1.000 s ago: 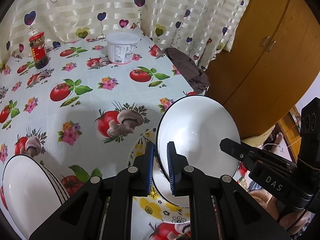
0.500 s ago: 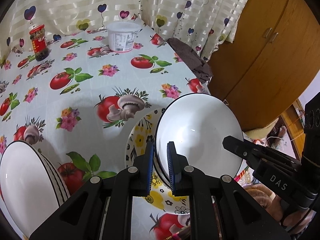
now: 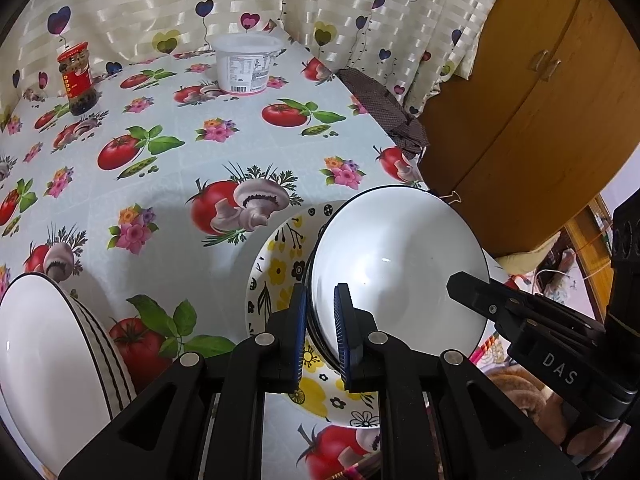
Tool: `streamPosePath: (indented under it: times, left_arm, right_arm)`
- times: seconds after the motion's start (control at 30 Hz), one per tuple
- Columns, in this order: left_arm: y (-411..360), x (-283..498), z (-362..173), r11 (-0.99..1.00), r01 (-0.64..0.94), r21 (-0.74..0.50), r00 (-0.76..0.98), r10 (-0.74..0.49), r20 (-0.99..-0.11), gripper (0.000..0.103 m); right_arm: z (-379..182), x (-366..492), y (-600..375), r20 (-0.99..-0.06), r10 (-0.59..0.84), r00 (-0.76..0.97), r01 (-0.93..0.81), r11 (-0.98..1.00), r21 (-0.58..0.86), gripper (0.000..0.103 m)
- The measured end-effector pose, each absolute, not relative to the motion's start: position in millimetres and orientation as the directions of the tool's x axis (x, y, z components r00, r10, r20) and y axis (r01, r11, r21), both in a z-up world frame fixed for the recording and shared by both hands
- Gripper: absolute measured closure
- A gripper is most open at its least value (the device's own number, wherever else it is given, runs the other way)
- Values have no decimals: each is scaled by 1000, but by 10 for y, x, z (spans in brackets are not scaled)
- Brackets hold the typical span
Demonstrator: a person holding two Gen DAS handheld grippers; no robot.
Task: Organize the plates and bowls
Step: 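Lower the second white bowl into the first bowl with both tools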
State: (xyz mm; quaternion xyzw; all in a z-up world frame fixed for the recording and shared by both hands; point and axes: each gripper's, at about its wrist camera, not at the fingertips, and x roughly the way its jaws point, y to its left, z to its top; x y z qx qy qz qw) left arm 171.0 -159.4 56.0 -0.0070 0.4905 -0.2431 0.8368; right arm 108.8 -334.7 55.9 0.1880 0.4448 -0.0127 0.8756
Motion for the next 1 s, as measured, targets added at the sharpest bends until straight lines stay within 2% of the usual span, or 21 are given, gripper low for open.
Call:
streamPosePath:
  times: [0.37,1.0]
  left_arm:
    - [-1573,1745,562,880,398,-260,402,-422,-813,89]
    - [-1571,1924,717,879,380,-289,458,-450,-767,89]
  right_arm:
    - [576,1093,-3373,-776,154,612,172,931,321,86]
    - [699,1323,-3424,-704,162,692,130,931,342,86]
